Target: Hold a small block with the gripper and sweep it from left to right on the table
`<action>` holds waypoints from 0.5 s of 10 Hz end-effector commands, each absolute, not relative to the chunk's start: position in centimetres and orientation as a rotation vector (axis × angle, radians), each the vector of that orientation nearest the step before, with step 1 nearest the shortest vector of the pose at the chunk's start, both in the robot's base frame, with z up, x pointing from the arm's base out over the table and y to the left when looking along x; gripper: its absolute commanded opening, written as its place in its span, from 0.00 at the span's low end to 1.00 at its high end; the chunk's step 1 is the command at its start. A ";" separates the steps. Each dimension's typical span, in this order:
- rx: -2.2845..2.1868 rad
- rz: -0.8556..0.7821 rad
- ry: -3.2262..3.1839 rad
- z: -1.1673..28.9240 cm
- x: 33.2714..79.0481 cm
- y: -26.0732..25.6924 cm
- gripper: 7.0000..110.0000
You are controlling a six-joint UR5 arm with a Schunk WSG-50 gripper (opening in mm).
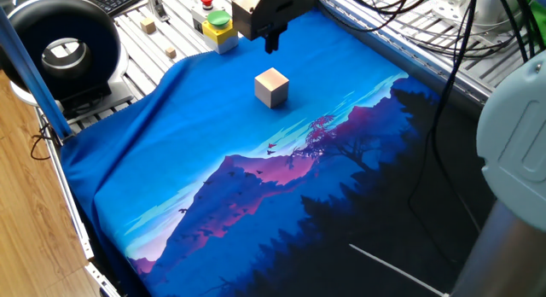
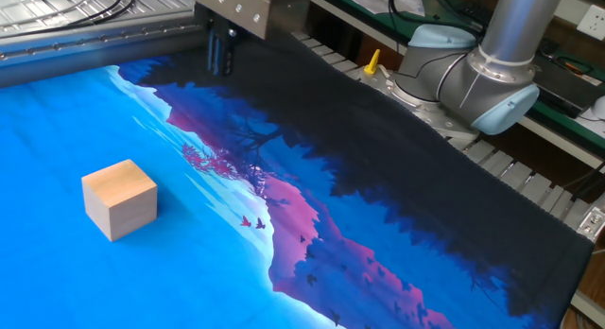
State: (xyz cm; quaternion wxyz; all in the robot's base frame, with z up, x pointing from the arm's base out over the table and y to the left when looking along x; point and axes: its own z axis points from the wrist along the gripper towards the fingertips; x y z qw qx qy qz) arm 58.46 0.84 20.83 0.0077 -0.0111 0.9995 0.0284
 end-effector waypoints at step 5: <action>-0.129 0.098 3.045 19.4 59.7 -1.5 0.36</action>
